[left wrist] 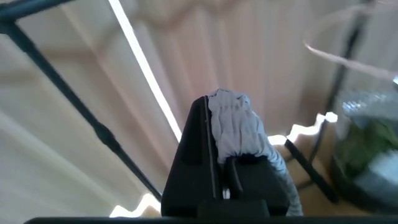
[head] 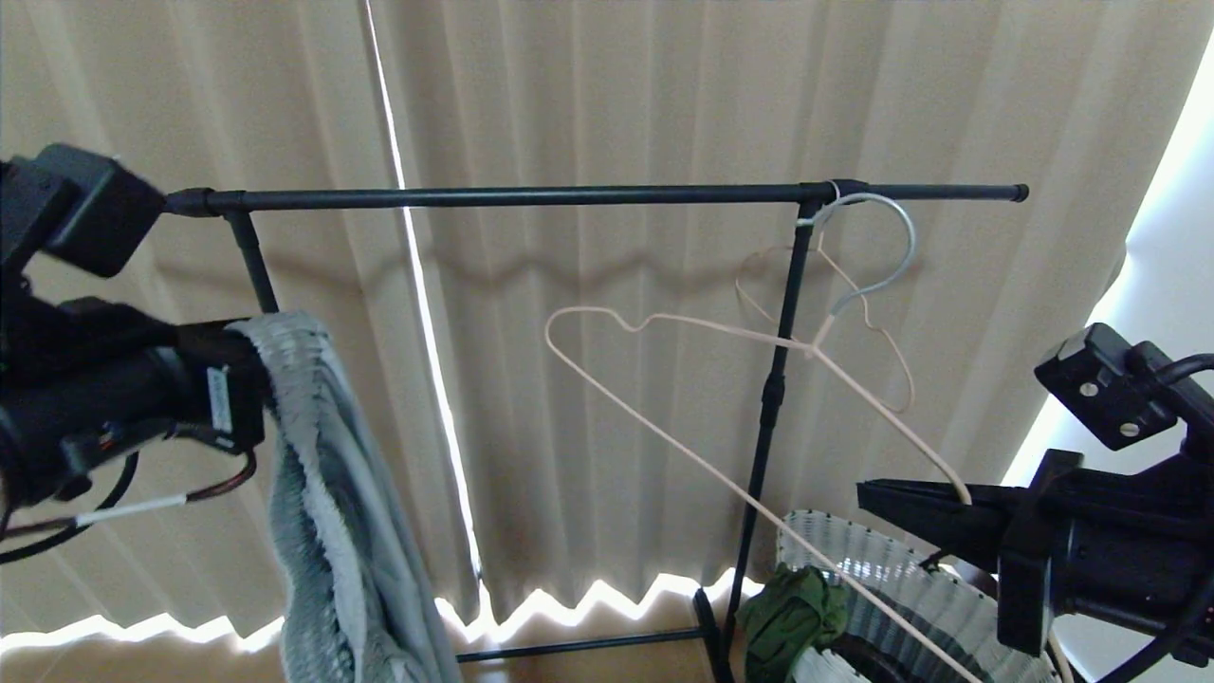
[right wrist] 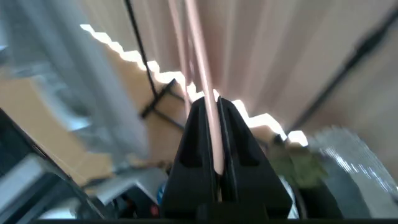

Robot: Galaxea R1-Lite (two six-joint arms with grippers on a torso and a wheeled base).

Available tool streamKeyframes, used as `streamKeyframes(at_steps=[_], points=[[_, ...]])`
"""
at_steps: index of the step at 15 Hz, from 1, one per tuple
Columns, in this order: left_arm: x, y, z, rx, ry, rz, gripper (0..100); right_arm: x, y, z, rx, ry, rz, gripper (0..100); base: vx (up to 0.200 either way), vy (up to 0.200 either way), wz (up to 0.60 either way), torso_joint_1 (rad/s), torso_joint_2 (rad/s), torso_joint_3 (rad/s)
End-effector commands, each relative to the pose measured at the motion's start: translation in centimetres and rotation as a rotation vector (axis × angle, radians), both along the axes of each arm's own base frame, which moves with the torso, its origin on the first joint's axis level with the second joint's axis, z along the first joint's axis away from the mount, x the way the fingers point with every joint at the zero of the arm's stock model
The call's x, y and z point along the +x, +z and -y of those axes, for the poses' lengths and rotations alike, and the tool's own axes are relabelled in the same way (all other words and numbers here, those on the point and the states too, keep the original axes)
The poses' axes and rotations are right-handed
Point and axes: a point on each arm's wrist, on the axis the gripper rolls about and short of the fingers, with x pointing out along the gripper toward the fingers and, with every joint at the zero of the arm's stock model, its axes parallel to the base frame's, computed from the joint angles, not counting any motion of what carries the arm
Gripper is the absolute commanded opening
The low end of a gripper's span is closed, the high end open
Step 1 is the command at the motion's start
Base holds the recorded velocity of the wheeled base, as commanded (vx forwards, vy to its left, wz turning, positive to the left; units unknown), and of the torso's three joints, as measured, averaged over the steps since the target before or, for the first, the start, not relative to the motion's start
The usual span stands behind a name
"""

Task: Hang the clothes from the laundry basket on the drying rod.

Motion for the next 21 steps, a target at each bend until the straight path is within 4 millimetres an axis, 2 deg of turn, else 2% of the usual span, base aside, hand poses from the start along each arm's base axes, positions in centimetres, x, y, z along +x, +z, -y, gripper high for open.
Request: streamKeyframes(at_steps=[1,5,8,10,17,21], points=[[5.5,0.5,2.1,0.002,0.043,-0.074,0,0.2,-0.6,-1.9,0.011,0.059,-0.018,0,0.000,0.000,0.00,0.000,0.00,0.000],[7.3,3.3,3.7,-0.129,0.054,-0.152,0,-1.1,0.3,-3.7,0.057,0.159,-0.014,0,0.000,0.000,0.00,0.000,0.00,0.000],[9.6,2.1,4.4,-0.109,0.152,-0.191,0,-1.3,0.2,-4.1,0.058,0.179,-0.020,0,0.000,0.000,0.00,0.000,0.00,0.000],[10.3,1.5,4.8,-0.092,0.191,-0.195,0,-1.6,0.4,-4.5,0.068,0.201,-0.011,0,0.000,0.000,0.00,0.000,0.00,0.000],[10.0,1.8,4.6,-0.080,0.212,-0.183,0,-0.8,-0.3,-5.7,0.051,0.208,-0.020,0,0.000,0.000,0.00,0.000,0.00,0.000],[8.5,2.9,4.8,-0.082,0.194,-0.153,0,1.5,-0.6,-6.9,0.034,0.159,-0.039,0,0.000,0.000,0.00,0.000,0.00,0.000]])
